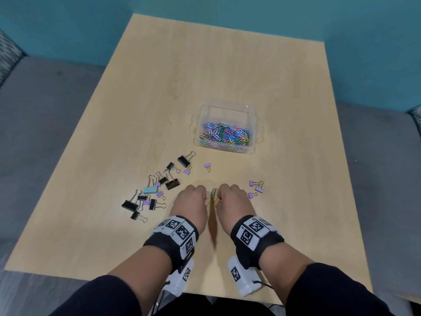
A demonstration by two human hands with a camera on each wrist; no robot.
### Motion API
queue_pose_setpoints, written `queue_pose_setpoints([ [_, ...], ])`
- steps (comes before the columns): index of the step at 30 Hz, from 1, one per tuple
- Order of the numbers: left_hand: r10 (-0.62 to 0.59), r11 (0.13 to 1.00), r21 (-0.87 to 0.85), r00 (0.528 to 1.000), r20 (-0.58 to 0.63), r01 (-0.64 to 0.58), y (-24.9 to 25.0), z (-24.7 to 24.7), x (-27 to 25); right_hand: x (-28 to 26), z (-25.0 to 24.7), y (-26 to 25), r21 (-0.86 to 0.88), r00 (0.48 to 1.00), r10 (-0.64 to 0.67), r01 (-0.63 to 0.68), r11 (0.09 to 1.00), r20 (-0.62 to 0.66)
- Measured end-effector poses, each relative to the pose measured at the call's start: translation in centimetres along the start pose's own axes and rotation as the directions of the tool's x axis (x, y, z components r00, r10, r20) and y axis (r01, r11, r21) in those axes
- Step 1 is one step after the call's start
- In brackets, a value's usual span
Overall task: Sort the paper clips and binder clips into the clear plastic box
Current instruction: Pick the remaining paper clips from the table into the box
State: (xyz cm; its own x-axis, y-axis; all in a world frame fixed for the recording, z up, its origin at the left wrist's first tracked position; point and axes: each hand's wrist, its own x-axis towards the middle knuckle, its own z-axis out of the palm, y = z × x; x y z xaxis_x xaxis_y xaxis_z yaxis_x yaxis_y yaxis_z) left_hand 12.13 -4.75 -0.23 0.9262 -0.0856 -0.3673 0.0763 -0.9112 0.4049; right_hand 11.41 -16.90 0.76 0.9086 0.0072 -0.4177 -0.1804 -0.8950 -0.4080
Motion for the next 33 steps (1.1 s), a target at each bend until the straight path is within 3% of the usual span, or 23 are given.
queue_pose_setpoints([
  [12, 0.016, 0.994, 0.103, 0.993, 0.121, -0.029, 0.6, -0.8, -0.2, 0.3, -1.0, -0.2, -0.123, 0.99, -0.038, 0.055, 0.991, 0.138],
  [22, 0.162, 0.962, 0.197, 0.977, 0.138, -0.187, 0.5, -1.2, -1.4, -0.1, -0.8, 0.4, -0.165, 0.987, -0.088, 0.11, 0.98, 0.137],
  [33, 0.224, 0.941, 0.231, 0.966, 0.127, -0.249, -0.2, -0.5, -2.1, -0.9, -0.8, 0.7, -0.209, 0.972, -0.18, 0.209, 0.955, 0.15],
])
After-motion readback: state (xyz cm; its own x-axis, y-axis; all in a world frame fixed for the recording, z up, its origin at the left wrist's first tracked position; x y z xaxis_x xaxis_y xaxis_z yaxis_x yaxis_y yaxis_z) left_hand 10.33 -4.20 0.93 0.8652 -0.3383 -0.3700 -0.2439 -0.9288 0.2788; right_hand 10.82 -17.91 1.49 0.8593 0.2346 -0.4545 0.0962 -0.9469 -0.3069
